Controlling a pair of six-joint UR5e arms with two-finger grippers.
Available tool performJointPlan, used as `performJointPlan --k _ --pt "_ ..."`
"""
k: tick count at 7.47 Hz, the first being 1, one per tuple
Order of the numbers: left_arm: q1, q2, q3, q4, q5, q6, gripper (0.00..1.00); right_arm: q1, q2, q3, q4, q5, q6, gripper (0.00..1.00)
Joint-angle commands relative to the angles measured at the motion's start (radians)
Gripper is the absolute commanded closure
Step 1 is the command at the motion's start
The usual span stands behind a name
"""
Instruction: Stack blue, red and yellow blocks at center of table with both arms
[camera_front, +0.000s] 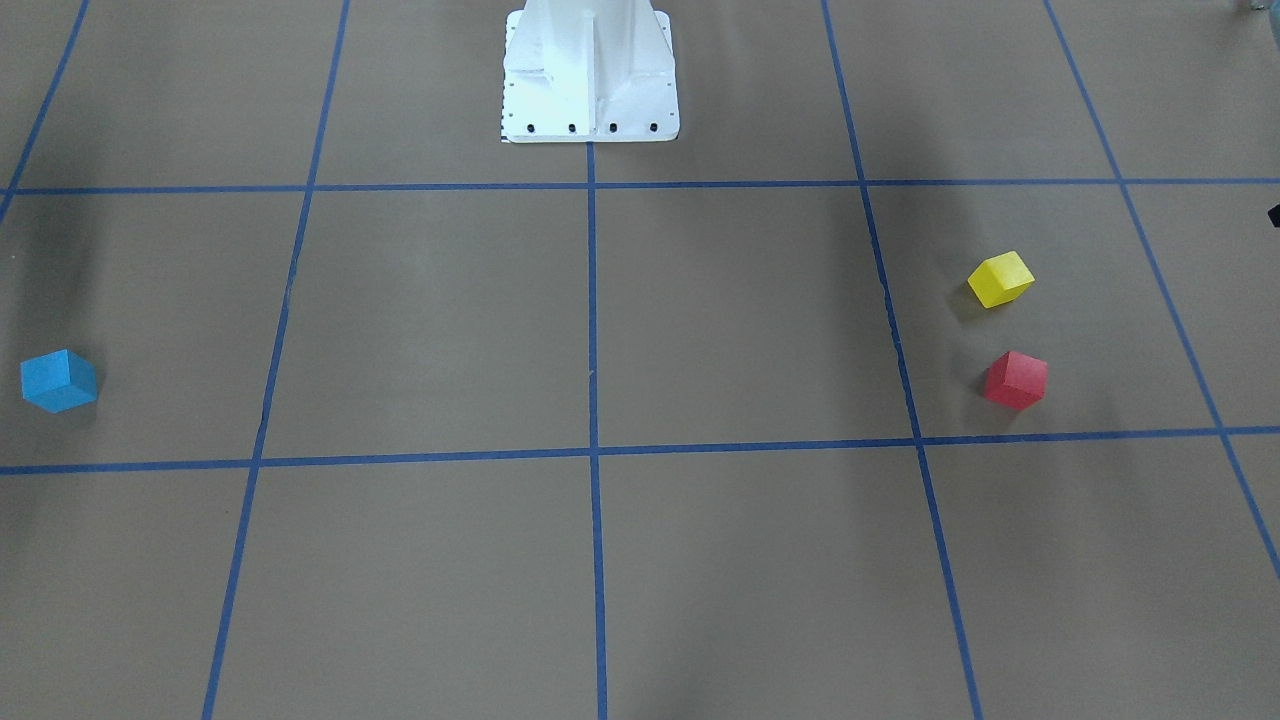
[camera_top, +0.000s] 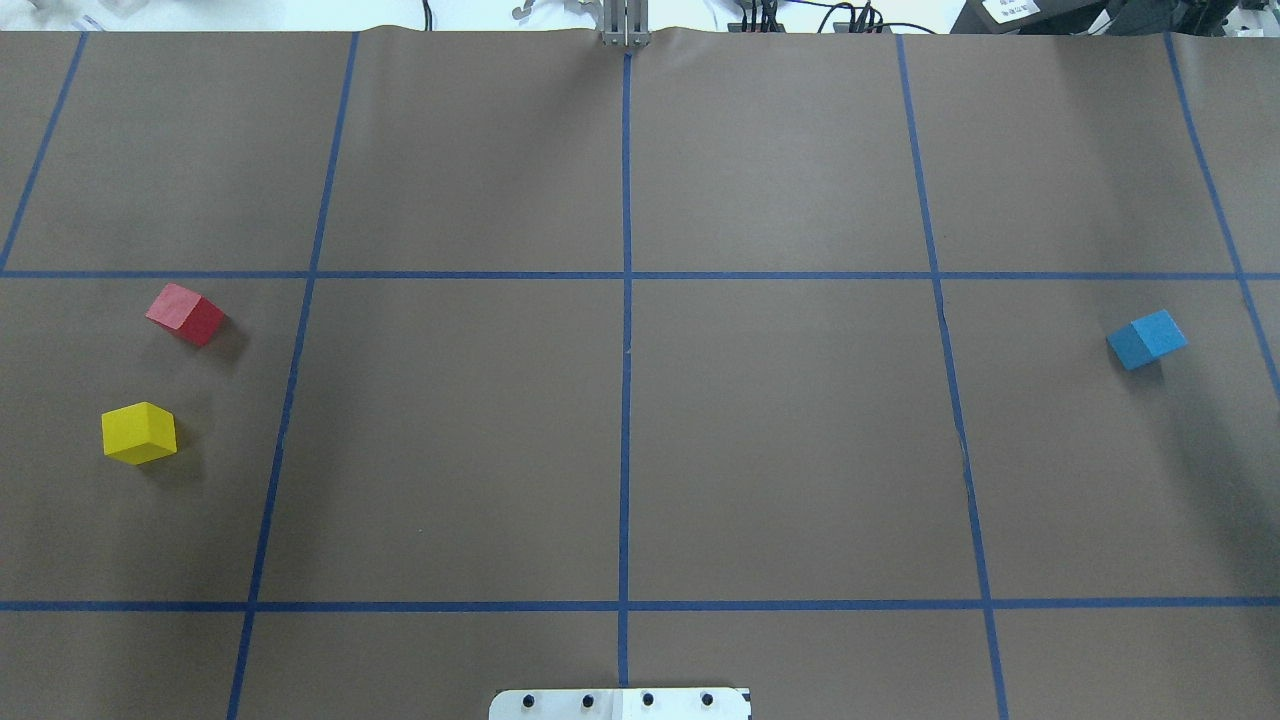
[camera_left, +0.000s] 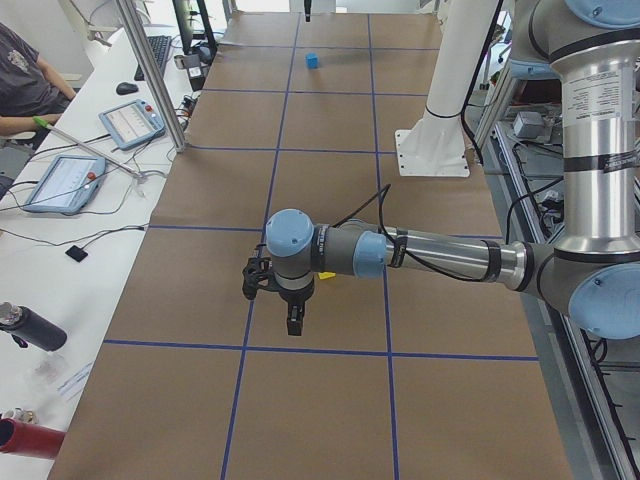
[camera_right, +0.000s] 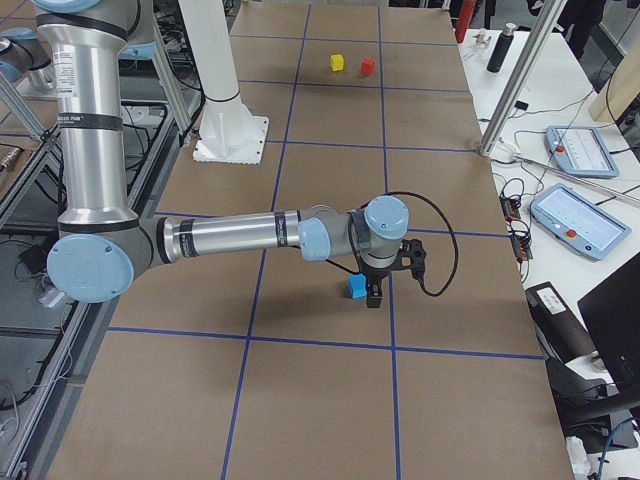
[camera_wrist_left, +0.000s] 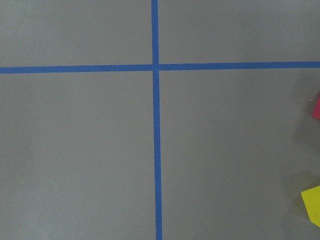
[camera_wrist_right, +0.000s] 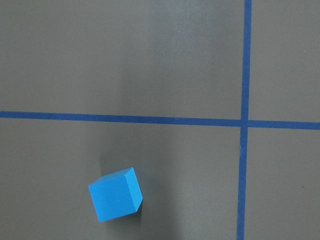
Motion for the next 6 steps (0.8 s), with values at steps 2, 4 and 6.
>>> performJointPlan --k 2,4,6 --pt "0.002 0.029 -0.029 -0.017 -0.007 -0.004 0.00 -0.015 -0.005 0.002 -0.011 -0.023 -0.057 0.00" --pt "0.002 0.032 -0.024 -0.018 -0.007 -0.007 0.00 -0.013 -0.036 0.038 -0.009 -0.023 -0.055 0.00" --pt "0.002 0.034 -0.007 -0.020 -0.007 -0.010 0.00 -0.013 -0.053 0.051 -0.003 -0.020 -0.052 0.00"
